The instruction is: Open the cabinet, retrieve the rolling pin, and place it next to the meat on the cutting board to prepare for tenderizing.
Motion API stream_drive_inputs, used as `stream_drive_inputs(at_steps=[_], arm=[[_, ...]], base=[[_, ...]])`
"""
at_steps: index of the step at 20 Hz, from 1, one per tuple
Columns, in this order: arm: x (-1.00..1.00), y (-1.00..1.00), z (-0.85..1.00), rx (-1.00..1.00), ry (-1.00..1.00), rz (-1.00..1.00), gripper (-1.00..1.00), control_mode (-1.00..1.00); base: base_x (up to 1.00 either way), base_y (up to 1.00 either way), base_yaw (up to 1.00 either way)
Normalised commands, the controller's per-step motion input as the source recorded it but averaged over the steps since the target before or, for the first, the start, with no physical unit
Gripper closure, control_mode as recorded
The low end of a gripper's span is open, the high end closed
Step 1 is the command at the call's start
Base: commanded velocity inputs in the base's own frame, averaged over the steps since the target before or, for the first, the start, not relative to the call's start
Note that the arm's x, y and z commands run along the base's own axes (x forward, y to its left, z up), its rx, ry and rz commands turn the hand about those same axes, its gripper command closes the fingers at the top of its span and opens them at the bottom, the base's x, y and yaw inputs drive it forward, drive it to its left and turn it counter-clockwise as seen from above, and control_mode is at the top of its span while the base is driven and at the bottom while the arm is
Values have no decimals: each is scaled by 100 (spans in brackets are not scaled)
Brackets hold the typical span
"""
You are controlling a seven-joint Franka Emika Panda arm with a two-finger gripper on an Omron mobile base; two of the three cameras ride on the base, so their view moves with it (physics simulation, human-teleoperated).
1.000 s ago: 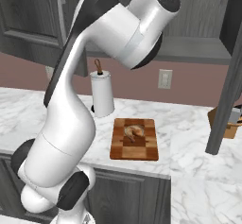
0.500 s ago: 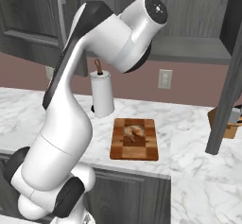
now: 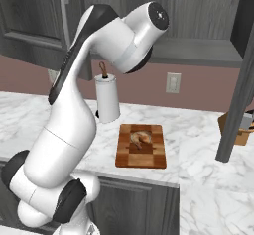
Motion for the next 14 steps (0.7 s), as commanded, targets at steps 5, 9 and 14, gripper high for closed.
stream_drive_inputs(at_steps=[5,9,14], arm=[[48,6,0,7,9,0,-100,-100],[46,4,0,6,9,0,-100,-100],[40,4,0,5,9,0,-100,-100]], base=[[0,0,0],[0,0,0],[0,0,0]])
